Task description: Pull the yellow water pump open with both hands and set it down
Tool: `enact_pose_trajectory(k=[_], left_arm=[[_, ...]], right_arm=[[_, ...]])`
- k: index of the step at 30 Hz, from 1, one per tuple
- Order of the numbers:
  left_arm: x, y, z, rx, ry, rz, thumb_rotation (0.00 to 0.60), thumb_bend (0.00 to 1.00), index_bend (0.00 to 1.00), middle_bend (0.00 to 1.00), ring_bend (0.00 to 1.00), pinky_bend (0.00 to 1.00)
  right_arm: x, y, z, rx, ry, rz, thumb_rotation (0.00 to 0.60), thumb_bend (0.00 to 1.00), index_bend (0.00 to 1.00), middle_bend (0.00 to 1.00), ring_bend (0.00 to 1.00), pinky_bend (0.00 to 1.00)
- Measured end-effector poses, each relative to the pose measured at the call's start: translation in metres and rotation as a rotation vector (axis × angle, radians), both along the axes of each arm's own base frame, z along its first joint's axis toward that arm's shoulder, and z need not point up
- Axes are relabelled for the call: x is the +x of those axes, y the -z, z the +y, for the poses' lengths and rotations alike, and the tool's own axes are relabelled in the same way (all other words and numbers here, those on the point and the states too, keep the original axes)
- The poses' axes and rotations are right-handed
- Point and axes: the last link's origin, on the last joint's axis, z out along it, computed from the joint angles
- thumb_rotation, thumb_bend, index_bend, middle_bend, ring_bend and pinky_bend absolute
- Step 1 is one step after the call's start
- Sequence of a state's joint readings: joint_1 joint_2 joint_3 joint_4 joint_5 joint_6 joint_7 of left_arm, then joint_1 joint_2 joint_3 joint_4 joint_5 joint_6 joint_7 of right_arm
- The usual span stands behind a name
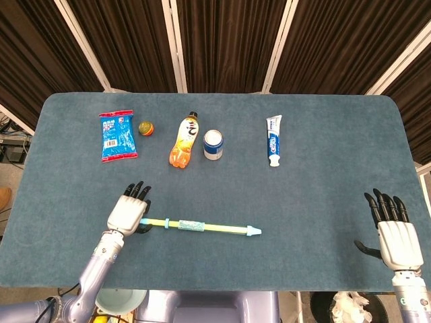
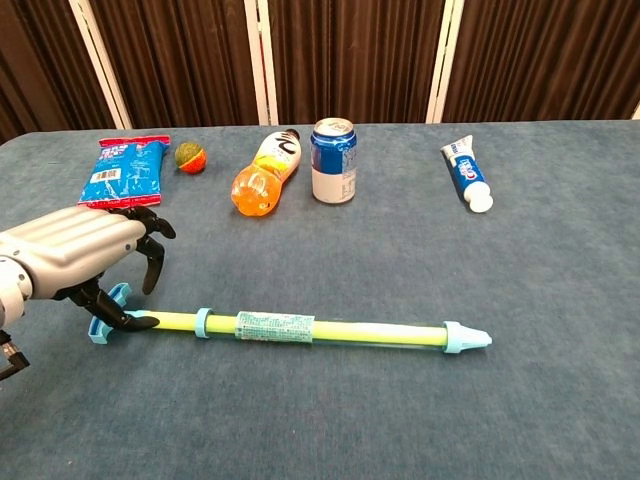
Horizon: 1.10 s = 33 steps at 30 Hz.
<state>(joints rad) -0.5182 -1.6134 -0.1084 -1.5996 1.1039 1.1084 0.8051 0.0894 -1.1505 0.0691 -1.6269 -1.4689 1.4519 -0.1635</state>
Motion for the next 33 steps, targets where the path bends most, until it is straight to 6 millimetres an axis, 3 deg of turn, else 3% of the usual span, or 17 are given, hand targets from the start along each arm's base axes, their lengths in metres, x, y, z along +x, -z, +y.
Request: enact_pose_trajectory(k=[15,24,33], left_arm=[[-0.004,0.012,0.001,-0.018,-0.003,0.034,0.6,0.21,0.53,0.11,0.0,0.11],[-0.004,0.019,0.003,-0.033,-0.003,0.05,0.6,0.37,0.6,0.12,0.0,0.11],[0.003,0.017,-0.001,-0.046,0.045,0.026,0.6,0.39,0.61,0.13,0.0,0.11]], right_arm=[[0.0,0.0,-0.001,-0.002,0.003,-0.004,0.6,0.09,0.02,0.0,0.0,0.0],[0.001,0.0,-0.002,-0.005,0.003,-0.01,0.6,0.09,0.02,0.0,0.0,0.0],[0.0,0.0,-0.003,-0.005,0.007,-0.011,0.6,0.09,0.02,0.0,0.0,0.0]])
